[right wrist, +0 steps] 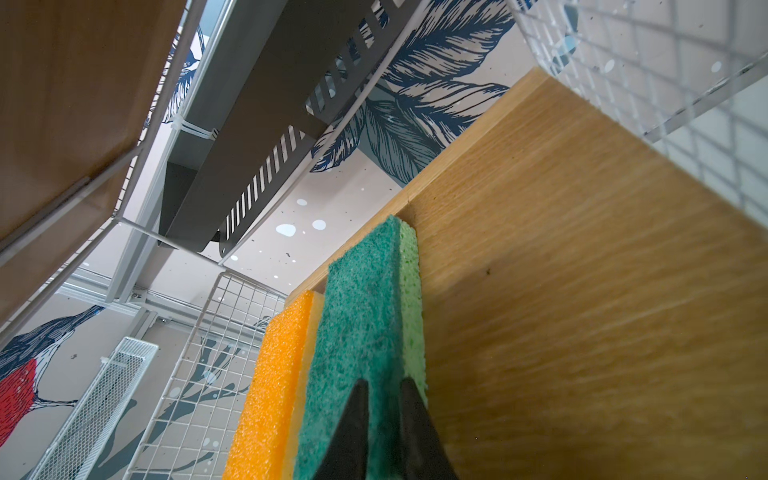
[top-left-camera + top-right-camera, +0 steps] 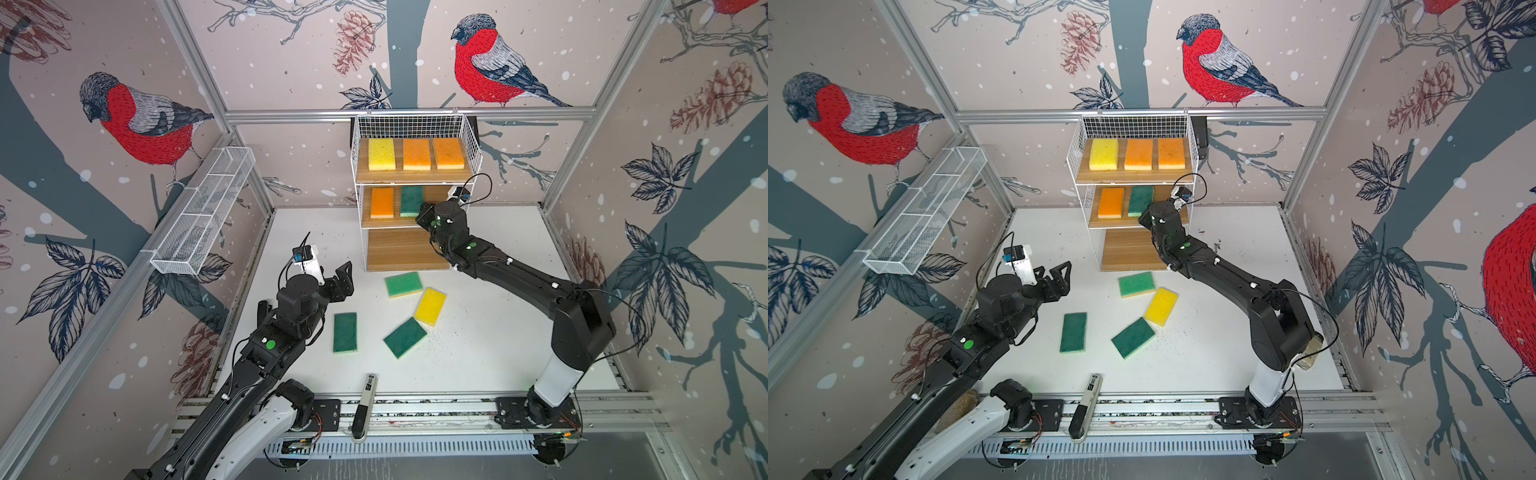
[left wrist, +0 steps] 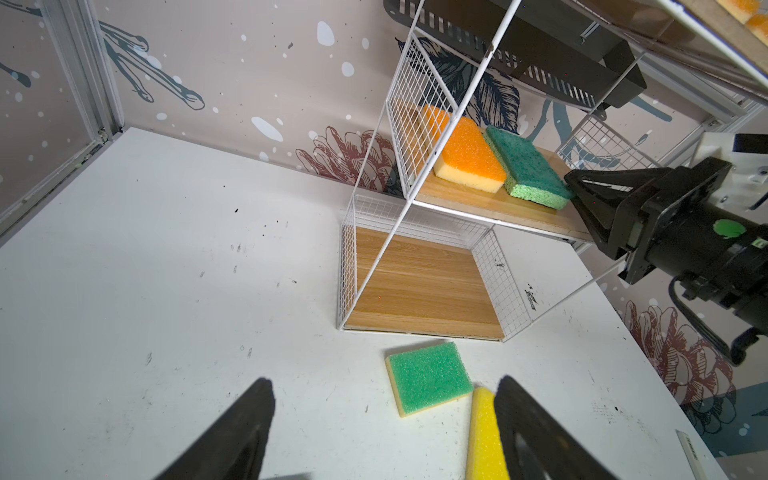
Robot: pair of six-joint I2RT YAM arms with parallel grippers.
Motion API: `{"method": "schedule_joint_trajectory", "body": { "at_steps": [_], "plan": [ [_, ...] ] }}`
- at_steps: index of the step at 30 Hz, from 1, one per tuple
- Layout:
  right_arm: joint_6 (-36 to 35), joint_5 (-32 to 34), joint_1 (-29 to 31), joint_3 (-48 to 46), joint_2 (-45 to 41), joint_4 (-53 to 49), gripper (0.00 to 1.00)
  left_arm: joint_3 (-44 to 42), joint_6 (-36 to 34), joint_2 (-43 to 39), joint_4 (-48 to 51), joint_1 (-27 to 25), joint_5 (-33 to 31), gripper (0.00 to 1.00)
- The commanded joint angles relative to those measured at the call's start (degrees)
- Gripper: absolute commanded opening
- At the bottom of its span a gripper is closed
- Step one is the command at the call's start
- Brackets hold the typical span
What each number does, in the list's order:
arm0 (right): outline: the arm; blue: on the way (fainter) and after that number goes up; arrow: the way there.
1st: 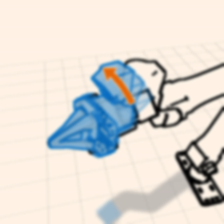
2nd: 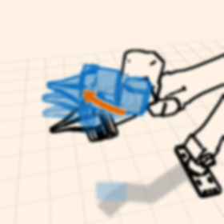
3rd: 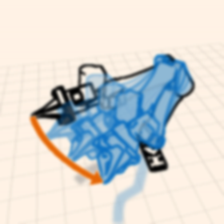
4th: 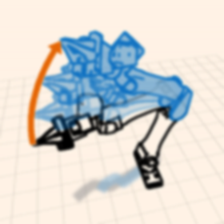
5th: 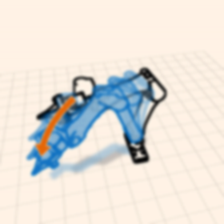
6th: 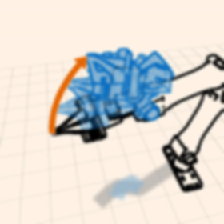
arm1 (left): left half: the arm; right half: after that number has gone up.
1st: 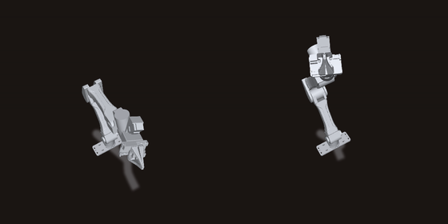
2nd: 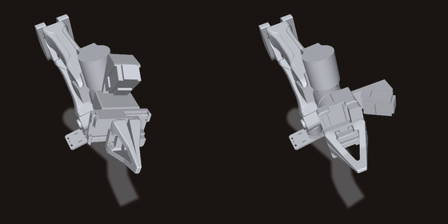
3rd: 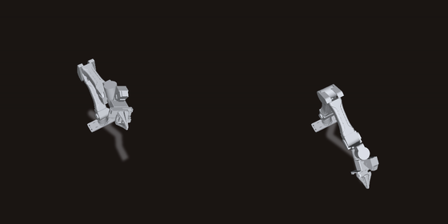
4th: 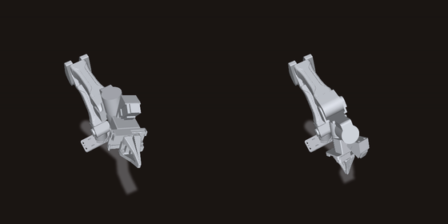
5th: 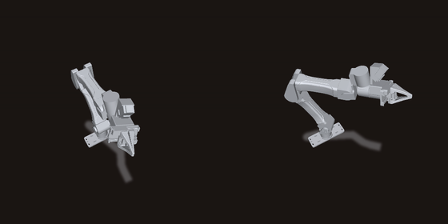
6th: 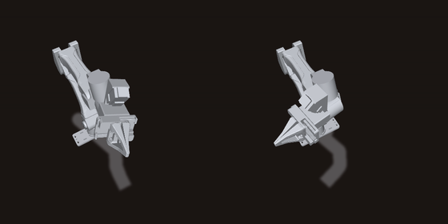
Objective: Place and organize the cleaning sponges onto the shelf
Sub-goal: 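Withdraw the right gripper from the shelf and lower it over the dark green table sponge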
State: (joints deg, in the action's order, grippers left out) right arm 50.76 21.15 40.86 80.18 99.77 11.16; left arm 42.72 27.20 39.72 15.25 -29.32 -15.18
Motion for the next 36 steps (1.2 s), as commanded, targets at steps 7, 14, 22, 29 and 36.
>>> {"method": "schedule_joint_trajectory", "body": {
  "at_steps": [7, 14, 22, 29, 36],
  "plan": [
    [0.39, 1.85, 0.19, -0.12, -1.91, -3.57, 0.29, 0.16, -0.09, -0.37, -2.35, 0.14, -0.14, 0.84],
    [-0.59, 3.34, 1.83, -1.44, -4.33, -4.29, 0.55, 0.29, -0.08, -0.09, -2.33, 0.14, -0.27, 0.83],
    [2.02, 3.81, 6.18, -5.41, -9.57, -9.59, 0.7, 0.27, 0.07, 0.08, -2.26, 0.2, -0.04, 0.84],
    [11.22, 15.67, 17.44, -6.99, -12.02, -24.3, 0.84, 1.09, 1.01, 1.19, -1.6, 0.2, 1.29, 0.84],
    [23.53, 17.36, 23.39, -8.42, -13.01, -37.93, 0.87, 0.23, 2.53, 1.12, 0.92, 0.19, 0.77, 0.84]
  ]
}}
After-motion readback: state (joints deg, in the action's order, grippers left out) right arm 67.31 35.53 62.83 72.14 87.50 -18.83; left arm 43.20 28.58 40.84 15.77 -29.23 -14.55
